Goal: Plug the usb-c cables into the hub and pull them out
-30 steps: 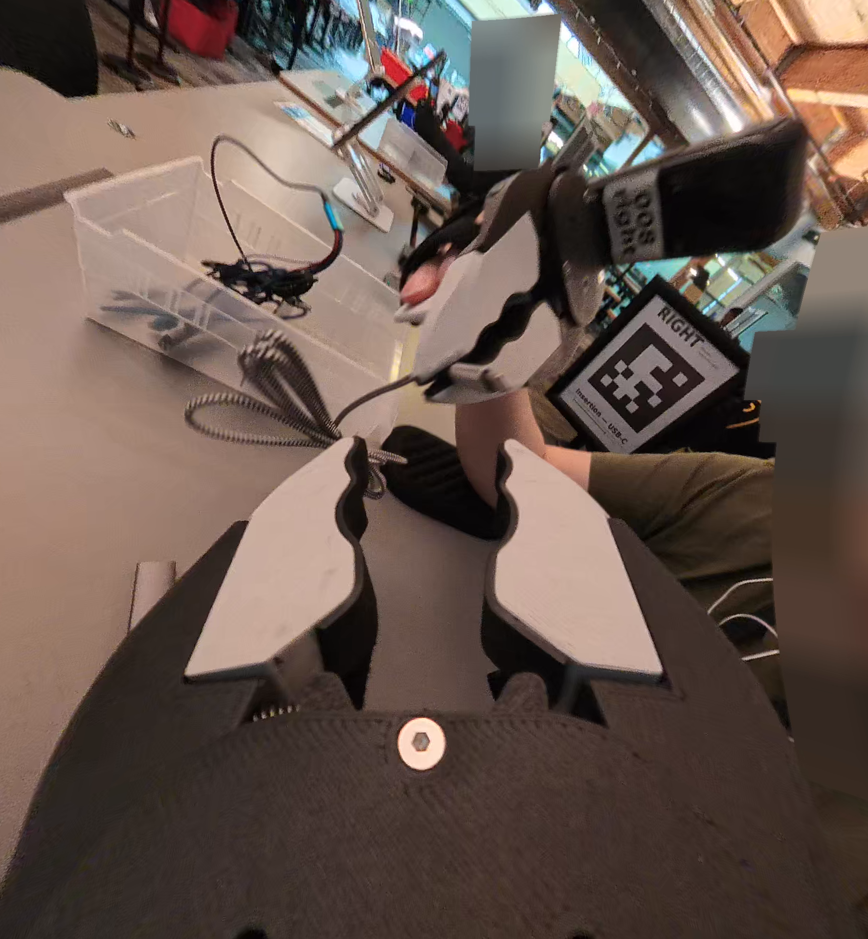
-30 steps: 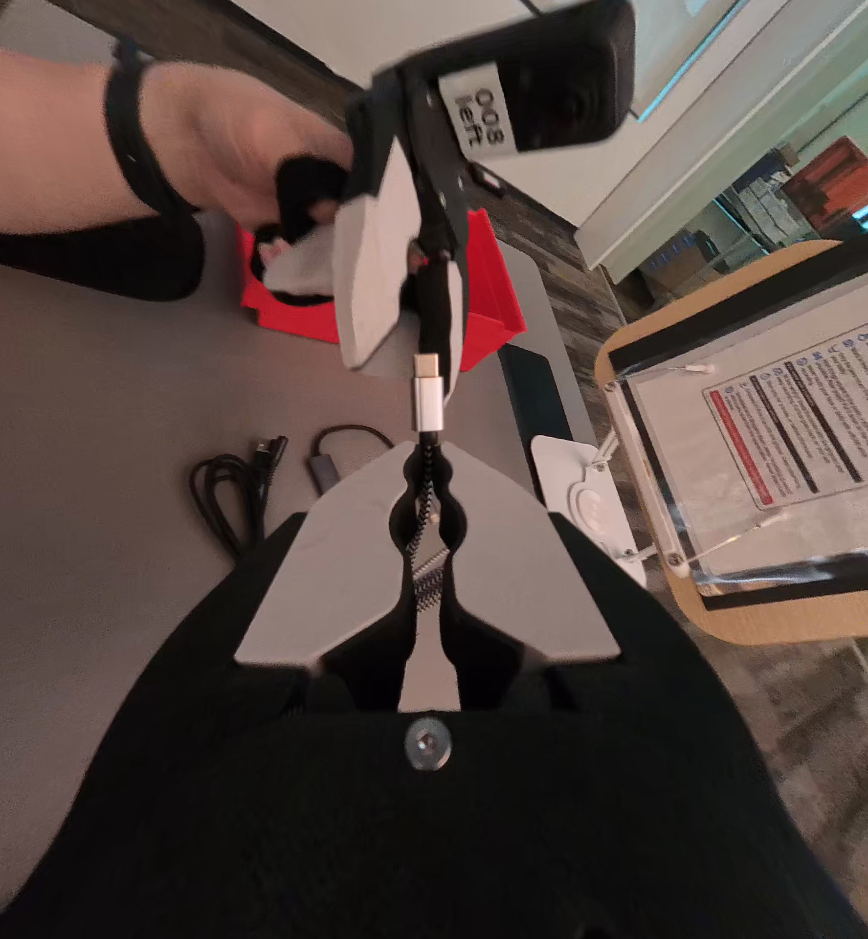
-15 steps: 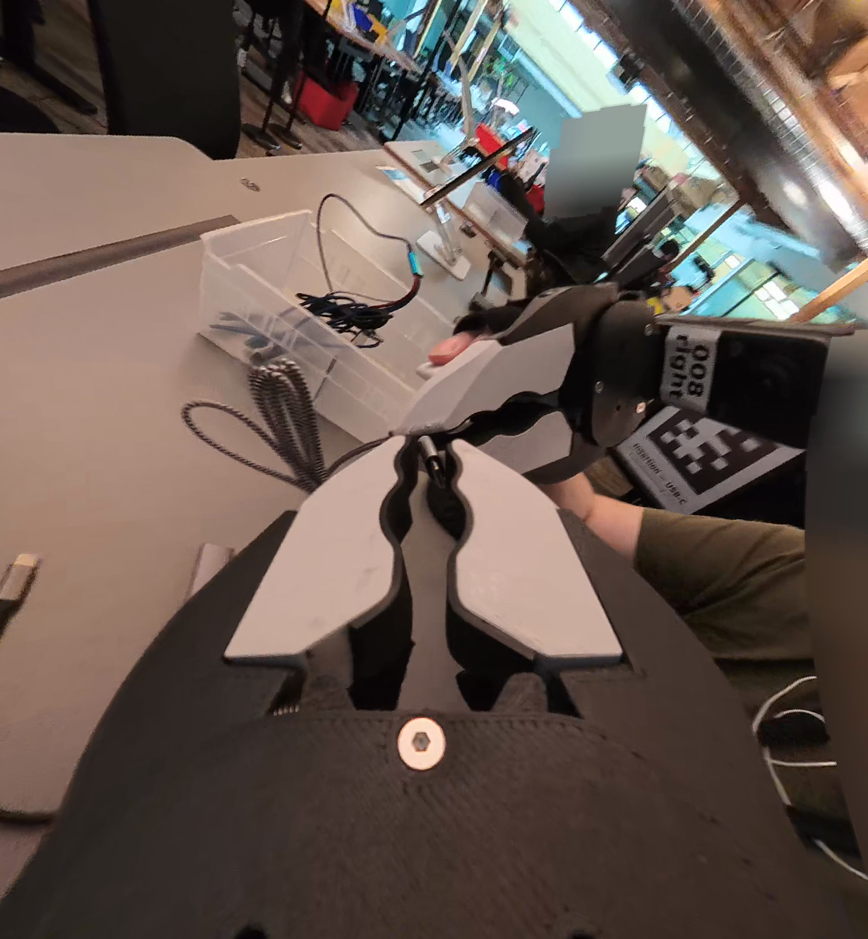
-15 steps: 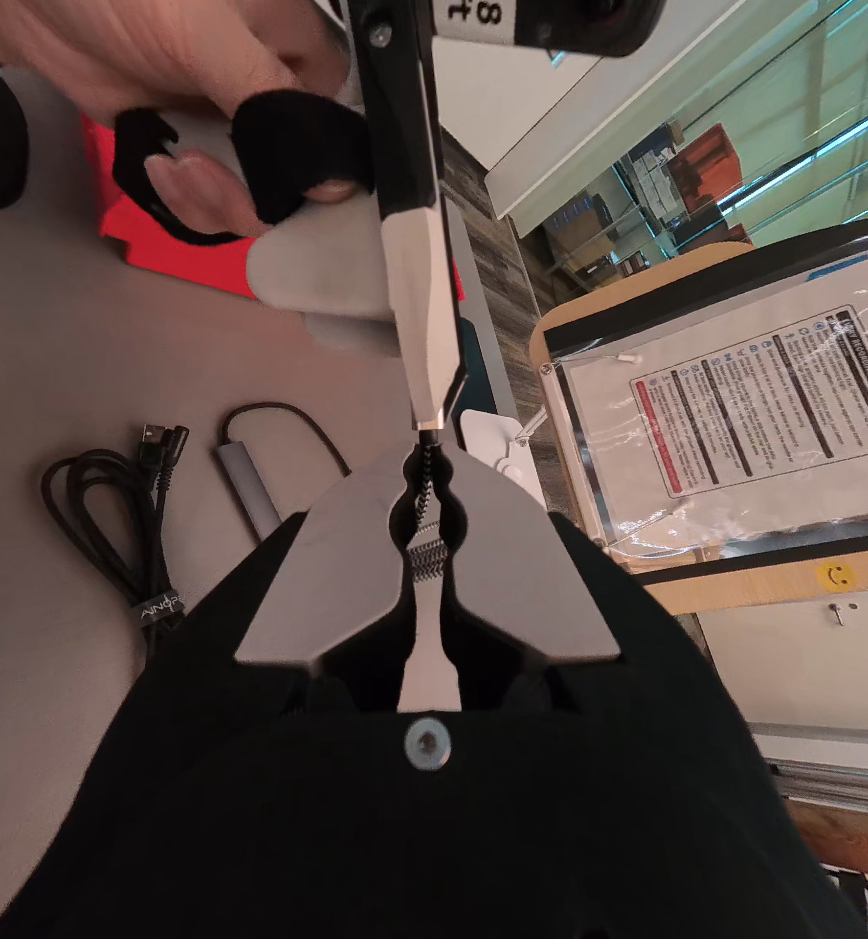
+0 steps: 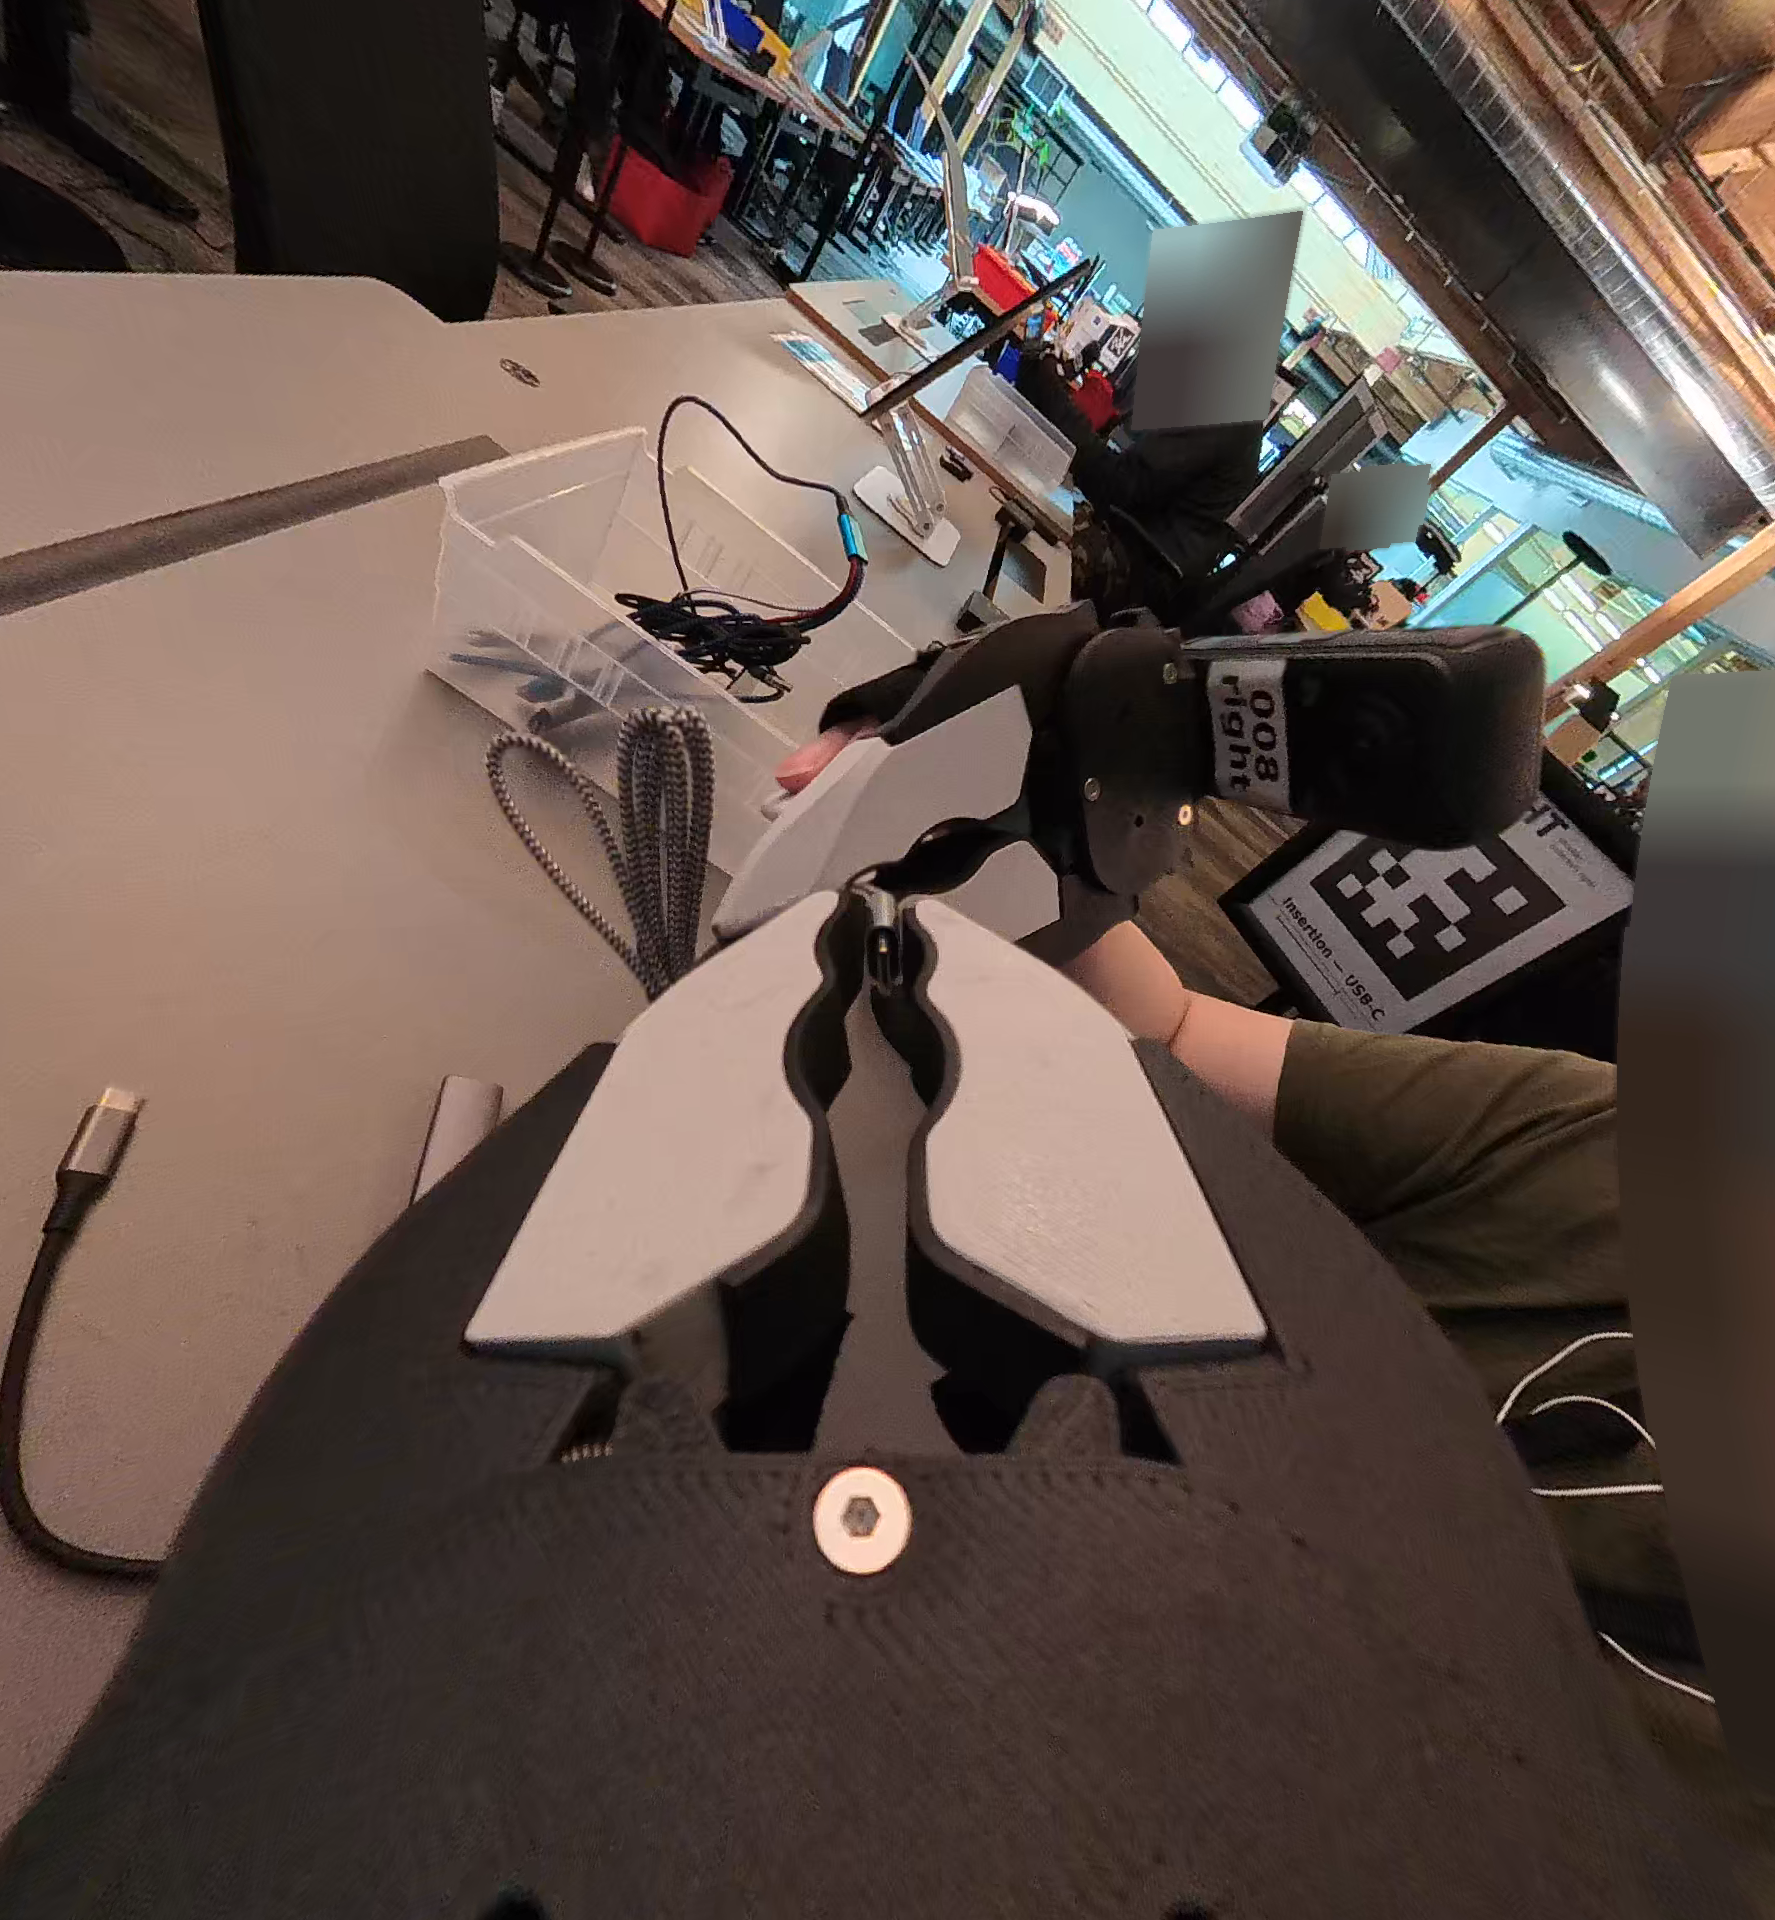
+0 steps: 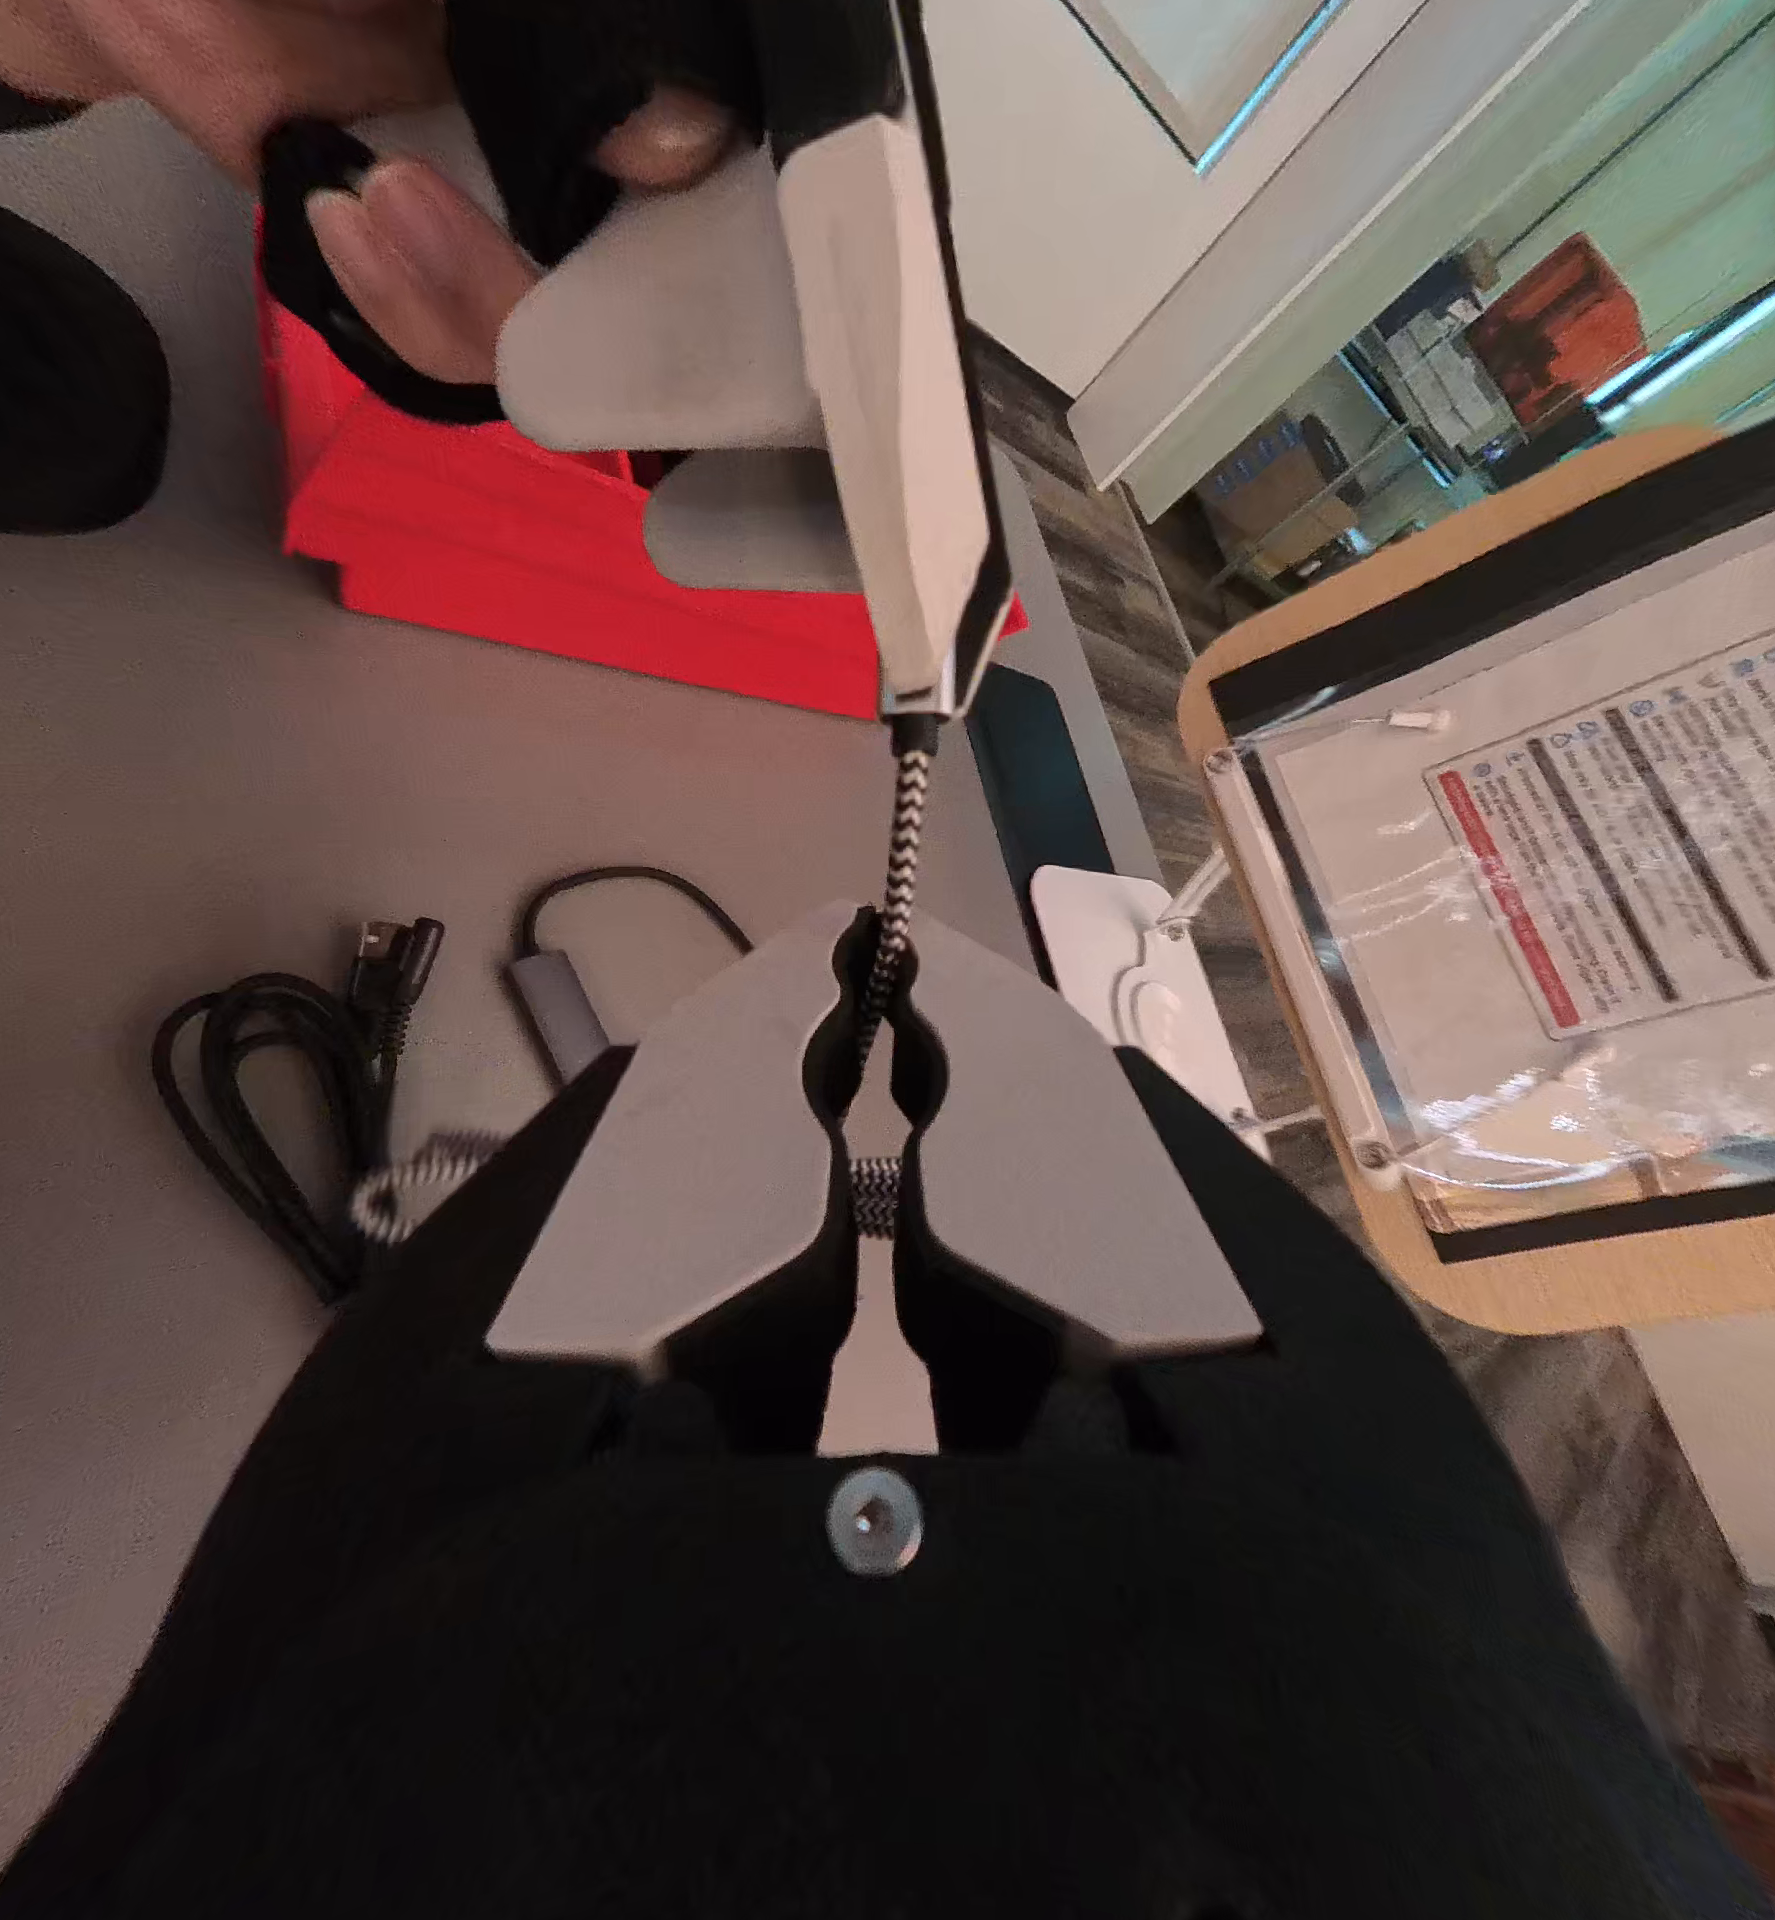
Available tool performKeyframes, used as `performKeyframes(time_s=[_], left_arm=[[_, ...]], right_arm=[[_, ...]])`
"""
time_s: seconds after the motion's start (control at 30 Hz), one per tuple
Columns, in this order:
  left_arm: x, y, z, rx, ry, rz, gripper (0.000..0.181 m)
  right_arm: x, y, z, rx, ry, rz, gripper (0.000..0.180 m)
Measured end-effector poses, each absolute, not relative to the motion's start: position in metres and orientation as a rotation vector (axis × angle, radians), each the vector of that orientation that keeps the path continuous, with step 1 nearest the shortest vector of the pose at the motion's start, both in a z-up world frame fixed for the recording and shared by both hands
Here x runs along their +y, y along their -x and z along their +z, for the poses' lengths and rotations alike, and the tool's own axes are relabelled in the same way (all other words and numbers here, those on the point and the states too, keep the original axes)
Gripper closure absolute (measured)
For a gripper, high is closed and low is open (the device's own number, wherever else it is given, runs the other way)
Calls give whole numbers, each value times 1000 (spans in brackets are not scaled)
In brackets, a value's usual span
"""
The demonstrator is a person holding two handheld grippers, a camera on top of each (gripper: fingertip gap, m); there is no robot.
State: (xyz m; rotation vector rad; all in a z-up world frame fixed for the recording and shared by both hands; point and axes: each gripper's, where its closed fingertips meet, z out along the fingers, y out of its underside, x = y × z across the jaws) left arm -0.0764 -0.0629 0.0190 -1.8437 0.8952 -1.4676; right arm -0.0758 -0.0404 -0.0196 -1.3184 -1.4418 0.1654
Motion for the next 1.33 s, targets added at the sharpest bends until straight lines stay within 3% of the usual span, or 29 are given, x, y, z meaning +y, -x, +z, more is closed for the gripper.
performKeyframes(time_s=[0.5, 0.8, 0.93, 1.13, 1.23, 1.33], left_arm=[[-64, 72, 7, 921, 1905, -1508, 165], [-68, 75, 4, 1019, 1906, -1411, 175], [-74, 78, 8, 1066, 1884, -1409, 175], [-118, 79, 33, 1292, 1717, -1547, 175], [-158, 73, 51, 1452, 1565, -1663, 175], [-192, 63, 74, 1502, 1390, -1806, 175]], right_arm=[[-36, 75, -18, -1439, 1309, 12, 180], [-42, 79, -18, -1469, 1263, 29, 180], [-64, 75, -13, -1576, 1130, 119, 151], [-84, 35, 64, -1313, 923, 389, 138], [-84, 0, 99, -1128, 834, 456, 139], [-69, -15, 95, -1050, 776, 427, 148]])
